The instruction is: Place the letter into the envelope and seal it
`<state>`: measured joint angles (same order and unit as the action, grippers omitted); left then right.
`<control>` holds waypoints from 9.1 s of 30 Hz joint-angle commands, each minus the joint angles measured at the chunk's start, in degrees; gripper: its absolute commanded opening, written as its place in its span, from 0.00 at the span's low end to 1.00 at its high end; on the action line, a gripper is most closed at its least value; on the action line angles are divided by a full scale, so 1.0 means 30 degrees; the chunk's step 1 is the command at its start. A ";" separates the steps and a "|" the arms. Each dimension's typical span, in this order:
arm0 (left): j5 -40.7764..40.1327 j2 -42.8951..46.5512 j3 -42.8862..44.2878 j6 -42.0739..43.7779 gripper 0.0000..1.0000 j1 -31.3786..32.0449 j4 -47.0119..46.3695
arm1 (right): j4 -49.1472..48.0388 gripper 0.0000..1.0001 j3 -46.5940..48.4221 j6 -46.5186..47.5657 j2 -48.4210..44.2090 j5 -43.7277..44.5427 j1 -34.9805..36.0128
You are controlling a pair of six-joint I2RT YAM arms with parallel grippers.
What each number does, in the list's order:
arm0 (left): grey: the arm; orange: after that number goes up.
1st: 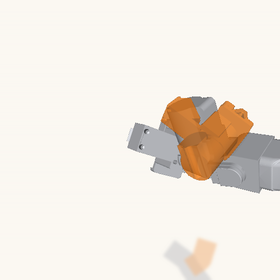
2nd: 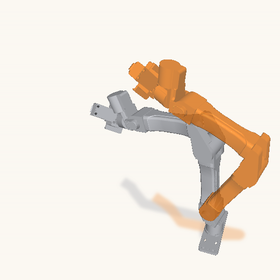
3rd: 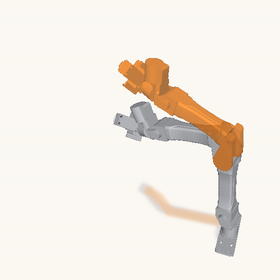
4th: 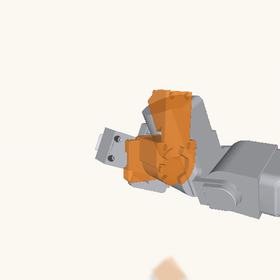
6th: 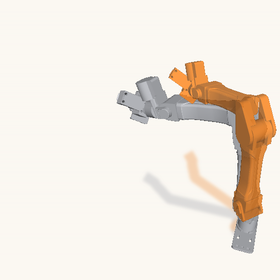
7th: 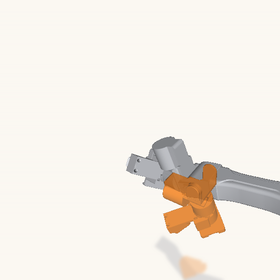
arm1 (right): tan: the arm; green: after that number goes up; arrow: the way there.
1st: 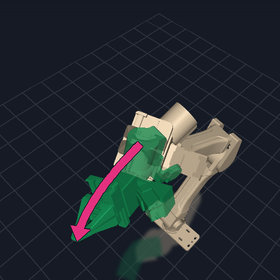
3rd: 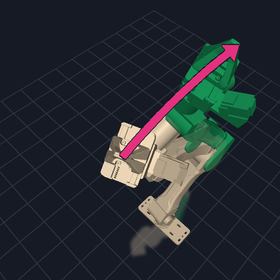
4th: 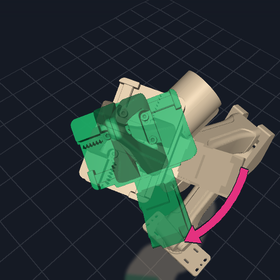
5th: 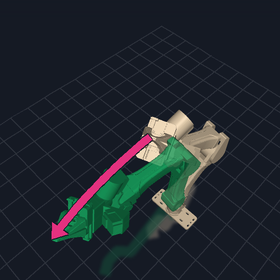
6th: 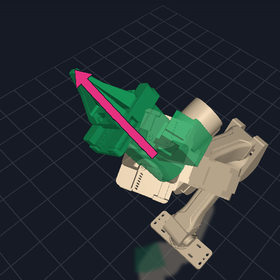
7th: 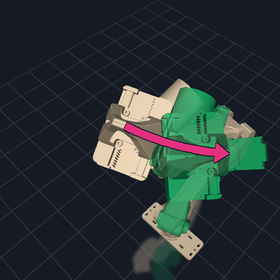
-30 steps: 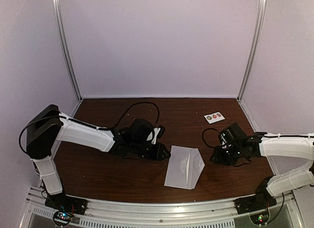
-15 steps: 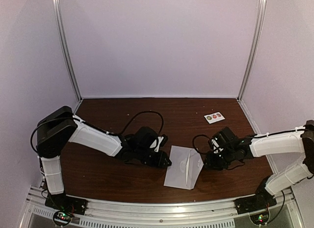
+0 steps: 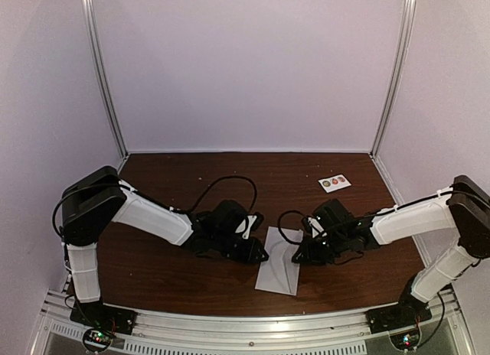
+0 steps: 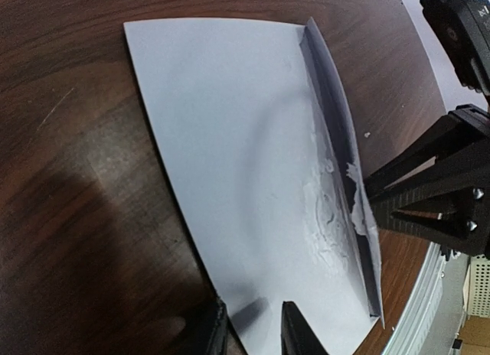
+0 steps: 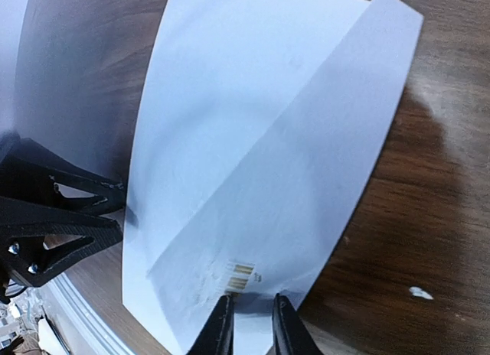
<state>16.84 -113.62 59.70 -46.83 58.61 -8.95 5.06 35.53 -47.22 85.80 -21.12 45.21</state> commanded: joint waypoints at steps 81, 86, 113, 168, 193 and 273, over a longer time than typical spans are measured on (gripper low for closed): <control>-0.1366 0.7511 -0.1356 0.1249 0.48 -0.5239 0.2720 | 0.3129 0.62 1.5283 0.8086 1.0588 0.3305 -1.0345; -0.1378 0.7772 -0.1540 0.1172 0.48 -0.5240 0.2721 | 0.2840 0.63 1.5259 0.8308 1.1125 0.3163 -1.0551; -0.1687 0.9031 -0.2733 0.0696 0.48 -0.5240 0.2661 | 0.2330 0.63 1.5020 0.9146 1.2472 0.1654 -1.1064; 0.0429 -0.0621 0.5898 0.0346 0.47 -0.1812 0.0062 | 0.1603 0.58 0.1424 0.3681 0.0023 0.0172 -0.6774; -0.0293 -0.1786 0.6767 0.0103 0.43 -0.1138 -0.0646 | 0.3109 0.42 0.3611 0.6502 0.1262 0.1633 -0.6531; -0.0585 0.4347 0.0398 -0.0847 0.48 -0.0731 -0.3117 | 0.6582 0.00 0.7626 0.5888 0.1063 0.6306 -0.2370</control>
<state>10.66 -101.62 57.95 -50.46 54.76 -12.32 27.42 61.17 -28.84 90.21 1.74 38.24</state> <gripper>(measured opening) 0.448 0.003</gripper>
